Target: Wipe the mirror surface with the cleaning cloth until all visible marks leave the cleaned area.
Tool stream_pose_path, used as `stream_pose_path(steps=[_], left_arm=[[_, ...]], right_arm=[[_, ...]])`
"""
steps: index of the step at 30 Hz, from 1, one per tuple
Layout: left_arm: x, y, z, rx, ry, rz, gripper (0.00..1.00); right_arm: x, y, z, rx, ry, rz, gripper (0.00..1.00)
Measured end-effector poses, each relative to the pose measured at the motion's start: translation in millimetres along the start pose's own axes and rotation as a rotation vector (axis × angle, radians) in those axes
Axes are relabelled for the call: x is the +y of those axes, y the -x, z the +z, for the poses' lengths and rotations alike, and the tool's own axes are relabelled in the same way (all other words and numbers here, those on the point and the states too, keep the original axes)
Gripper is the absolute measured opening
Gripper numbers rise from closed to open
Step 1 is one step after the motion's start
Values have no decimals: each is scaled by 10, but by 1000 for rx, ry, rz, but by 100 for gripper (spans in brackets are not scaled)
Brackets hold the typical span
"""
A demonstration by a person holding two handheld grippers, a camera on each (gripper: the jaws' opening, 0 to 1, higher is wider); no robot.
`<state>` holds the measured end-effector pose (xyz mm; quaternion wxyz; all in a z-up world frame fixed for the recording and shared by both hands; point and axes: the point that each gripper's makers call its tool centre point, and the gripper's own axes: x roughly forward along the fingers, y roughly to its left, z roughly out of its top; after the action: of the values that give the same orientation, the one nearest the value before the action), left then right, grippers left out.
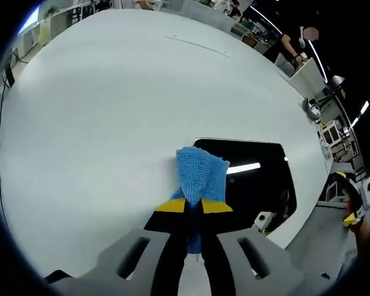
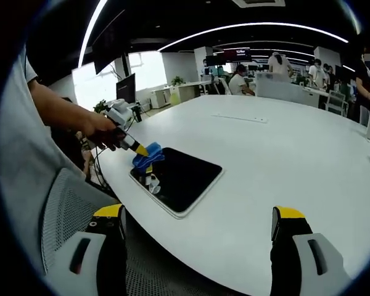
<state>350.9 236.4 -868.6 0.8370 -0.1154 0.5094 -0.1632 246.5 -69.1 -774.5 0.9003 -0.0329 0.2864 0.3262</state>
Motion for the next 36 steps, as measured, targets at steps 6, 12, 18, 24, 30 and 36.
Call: stream_pose_path(steps=[6,12,18,24,30,36], left_arm=[[10,14,9,3,-21,23,4],[-57,36,-42,3,36,8,4],[-108,77,-141,25,-15,17,4],[-118,119,-240,34,-21,12,4],[-131,171,-334,38,-2,-2,3],[-137,214,-430,38,11,-9,3]], right_arm=[[6,-1,4,-1,3,2,97],[11,-3,-12,8,23,2,97],[21,5,11,-2,18,7,97],[10,-7,-18,14,52,5,98],[13,-4,-16,11,47,8,98],[23,9,5,3,56,8,98]])
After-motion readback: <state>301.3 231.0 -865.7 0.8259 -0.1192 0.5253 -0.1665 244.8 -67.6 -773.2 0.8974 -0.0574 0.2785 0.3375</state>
